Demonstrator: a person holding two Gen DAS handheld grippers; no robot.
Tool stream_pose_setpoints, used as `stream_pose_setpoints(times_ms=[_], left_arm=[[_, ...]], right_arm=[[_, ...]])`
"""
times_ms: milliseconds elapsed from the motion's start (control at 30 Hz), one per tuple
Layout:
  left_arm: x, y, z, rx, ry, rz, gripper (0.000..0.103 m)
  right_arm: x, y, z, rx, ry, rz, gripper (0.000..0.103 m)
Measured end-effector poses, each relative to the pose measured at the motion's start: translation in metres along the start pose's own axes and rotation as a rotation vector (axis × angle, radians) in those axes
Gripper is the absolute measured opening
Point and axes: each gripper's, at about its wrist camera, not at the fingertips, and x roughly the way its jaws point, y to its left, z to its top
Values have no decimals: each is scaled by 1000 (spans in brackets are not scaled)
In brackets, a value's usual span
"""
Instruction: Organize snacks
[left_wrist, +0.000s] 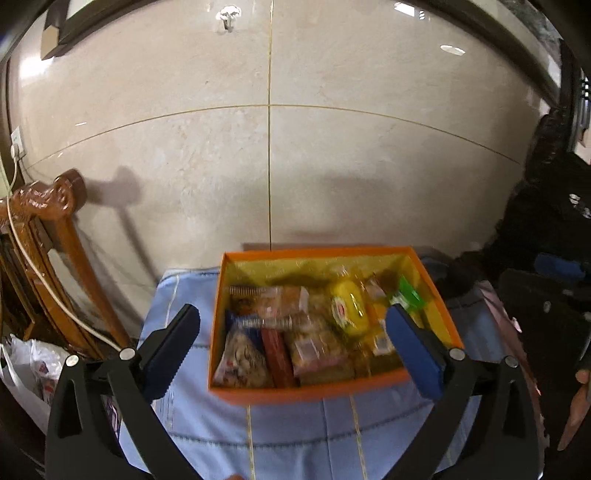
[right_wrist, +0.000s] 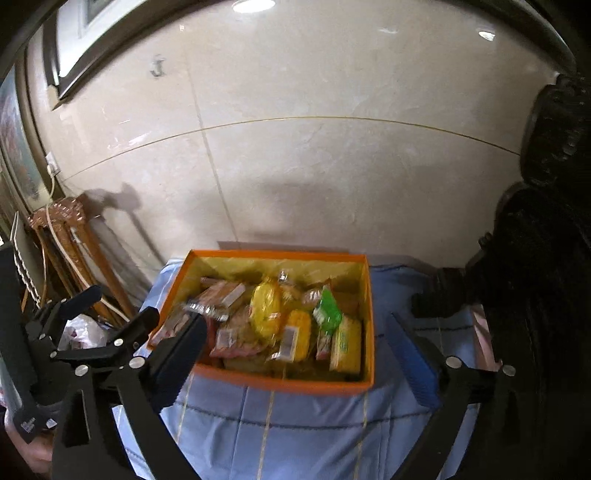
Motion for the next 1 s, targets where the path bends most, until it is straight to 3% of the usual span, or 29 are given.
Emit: stream_pose_setpoints(times_ms=[333,633,867,1000], left_arm=[[-87,13,-52,37,-65,7,98],[-163,7,-111,108,-89,-71,99],[-219,-4,-156,78,-60,-73,99],[-247,-6,-174,48,-73,-5,99]], right_arm=[[-78,19,-74,8,-51,-109,99],[-143,33,-156,21,-60,-172,99],[-186,40,-205,-1,-73,-179,99],[-208,29,-223,45,-63,-128,99]])
